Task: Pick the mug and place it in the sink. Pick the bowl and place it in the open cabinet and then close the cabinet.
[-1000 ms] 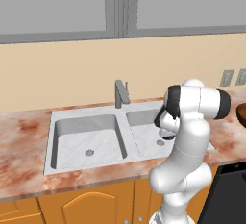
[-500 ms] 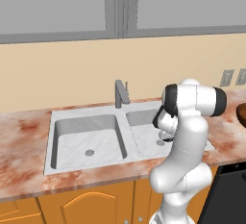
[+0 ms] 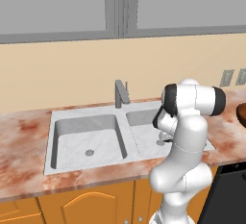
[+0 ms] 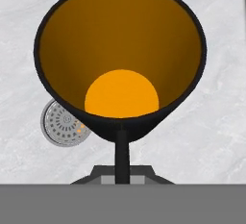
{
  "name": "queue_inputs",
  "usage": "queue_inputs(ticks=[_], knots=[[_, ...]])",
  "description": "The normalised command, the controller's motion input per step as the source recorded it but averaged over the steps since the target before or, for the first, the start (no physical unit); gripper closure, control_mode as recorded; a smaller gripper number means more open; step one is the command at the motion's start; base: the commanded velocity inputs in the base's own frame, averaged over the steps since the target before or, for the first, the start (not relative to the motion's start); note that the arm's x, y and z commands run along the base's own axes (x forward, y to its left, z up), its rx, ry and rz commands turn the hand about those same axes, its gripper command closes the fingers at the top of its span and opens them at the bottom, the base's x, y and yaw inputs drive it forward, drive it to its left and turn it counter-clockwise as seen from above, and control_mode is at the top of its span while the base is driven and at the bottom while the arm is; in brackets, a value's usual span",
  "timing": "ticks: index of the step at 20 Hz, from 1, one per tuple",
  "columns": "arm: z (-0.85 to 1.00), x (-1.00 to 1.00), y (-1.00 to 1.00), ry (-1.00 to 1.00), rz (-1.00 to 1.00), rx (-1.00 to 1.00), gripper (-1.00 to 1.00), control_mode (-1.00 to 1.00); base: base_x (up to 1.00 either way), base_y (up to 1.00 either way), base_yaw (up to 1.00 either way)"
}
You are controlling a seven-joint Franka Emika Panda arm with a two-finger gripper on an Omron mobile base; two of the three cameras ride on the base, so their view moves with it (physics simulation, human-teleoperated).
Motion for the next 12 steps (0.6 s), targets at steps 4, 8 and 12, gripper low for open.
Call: queue_inputs(ticks=[4,8,12], knots=[[0.00,0.00,0.00,0.00,0.00,0.00,1.00,-1.00,0.00,0.00,0.00],[-0.01,0.00,0.00,0.00,0.00,0.00,-1.00,-1.00,0.00,0.00,0.00],[0.01,0.00,0.00,0.00,0.00,0.02,-1.00,-1.00,0.00,0.00,0.00]])
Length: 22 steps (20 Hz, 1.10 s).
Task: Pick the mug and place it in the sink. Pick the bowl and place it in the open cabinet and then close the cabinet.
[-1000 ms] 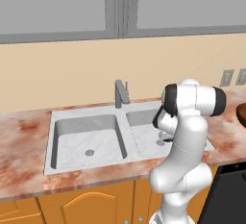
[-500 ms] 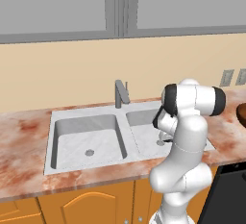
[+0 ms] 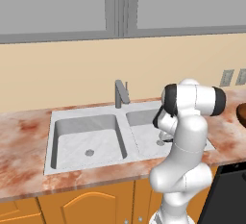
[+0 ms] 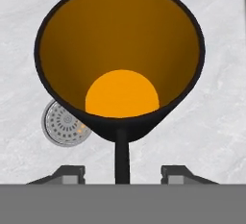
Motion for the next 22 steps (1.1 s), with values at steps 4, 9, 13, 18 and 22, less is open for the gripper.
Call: queue_inputs(ticks=[4,9,13,18,22], knots=[[0.23,0.00,0.00,0.00,0.00,0.01,-1.00,-1.00,0.00,0.00,0.00],[0.44,0.00,0.03,0.01,0.00,0.00,-1.00,-1.00,0.00,0.00,0.00],[0.64,0.00,0.09,0.06,0.00,0.00,-1.00,-1.00,0.00,0.00,0.00],[0.66,0.00,0.10,0.10,0.00,0.00,-1.00,-1.00,0.00,0.00,0.00],[0.59,0.00,0.04,0.09,0.00,0.00,-1.00,-1.00,0.00,0.00,0.00]])
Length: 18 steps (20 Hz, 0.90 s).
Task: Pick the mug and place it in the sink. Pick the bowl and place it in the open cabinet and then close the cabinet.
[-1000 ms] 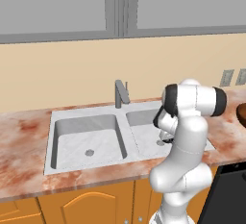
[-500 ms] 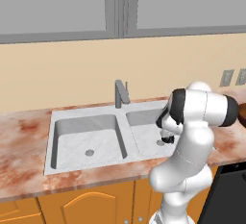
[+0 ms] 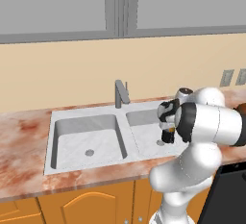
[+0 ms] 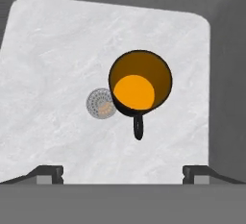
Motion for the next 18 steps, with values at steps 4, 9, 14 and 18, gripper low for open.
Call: queue_inputs(ticks=[4,9,14,18], knots=[[0.44,-0.10,0.00,0.04,0.00,0.00,-1.00,-1.00,0.00,0.00,0.00],[0.37,-0.22,0.00,0.00,0.00,0.00,-1.00,-1.00,0.00,0.00,0.00],[0.34,-0.19,0.00,0.00,0.00,0.00,-1.00,-1.00,0.00,0.00,0.00],[0.21,-0.07,0.00,0.00,0.00,-0.01,-1.00,-1.00,0.00,0.00,0.00]])
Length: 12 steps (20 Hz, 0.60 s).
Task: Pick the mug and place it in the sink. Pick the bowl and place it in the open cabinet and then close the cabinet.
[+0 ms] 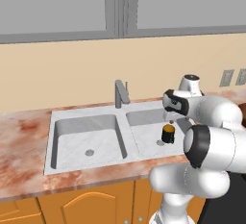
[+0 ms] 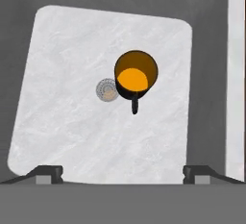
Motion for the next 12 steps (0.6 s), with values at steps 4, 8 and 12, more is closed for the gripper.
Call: queue_inputs(ticks=[4,8,12], knots=[[0.02,0.00,0.00,0.00,0.00,0.00,-1.00,-1.00,0.00,0.00,0.00],[0.00,0.00,0.00,0.00,0.00,-0.01,-1.00,-1.00,0.00,0.00,0.00],[0.03,0.00,-0.02,0.00,-0.03,-0.01,-1.00,-1.00,0.00,0.00,0.00]])
